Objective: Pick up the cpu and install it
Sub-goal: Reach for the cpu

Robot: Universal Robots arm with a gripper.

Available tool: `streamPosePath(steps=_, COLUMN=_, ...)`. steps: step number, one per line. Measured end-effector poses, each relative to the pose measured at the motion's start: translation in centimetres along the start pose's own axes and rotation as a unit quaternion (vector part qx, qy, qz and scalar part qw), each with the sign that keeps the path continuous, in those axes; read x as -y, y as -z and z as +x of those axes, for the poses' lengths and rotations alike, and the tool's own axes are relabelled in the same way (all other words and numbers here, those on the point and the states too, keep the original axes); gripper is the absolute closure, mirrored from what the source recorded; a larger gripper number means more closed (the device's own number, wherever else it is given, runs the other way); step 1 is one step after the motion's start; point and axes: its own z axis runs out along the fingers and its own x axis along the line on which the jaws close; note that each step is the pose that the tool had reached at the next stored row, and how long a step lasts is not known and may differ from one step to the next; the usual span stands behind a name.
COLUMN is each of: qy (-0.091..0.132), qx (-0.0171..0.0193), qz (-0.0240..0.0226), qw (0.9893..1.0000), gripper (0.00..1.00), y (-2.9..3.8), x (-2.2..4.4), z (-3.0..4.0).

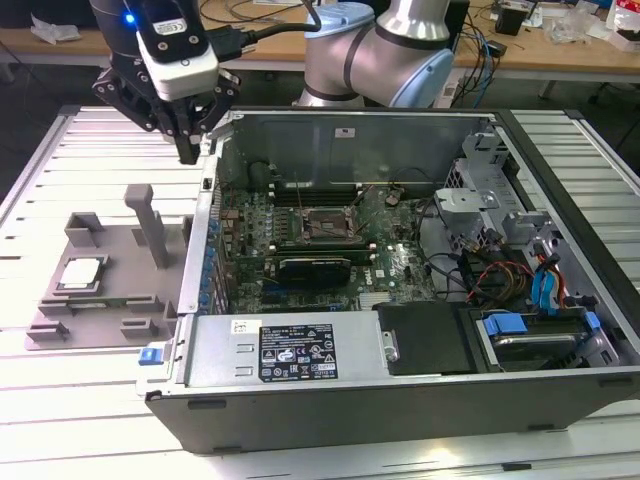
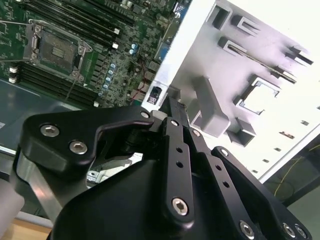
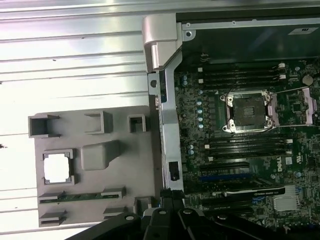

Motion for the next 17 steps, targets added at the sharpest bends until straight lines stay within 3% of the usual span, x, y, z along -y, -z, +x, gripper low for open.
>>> streamPosePath(steps=8, qy=0.000, qx=0.0004, qz=0.0000, qw=1.0000, gripper=0.89, y=0.04, x=0.13, z=1.80)
streamPosePath(steps=17, qy=0.000, qx=0.0012, qz=-0.0001, qw=1.0000, gripper=0.89, y=0.10, x=0.35, z=4.75)
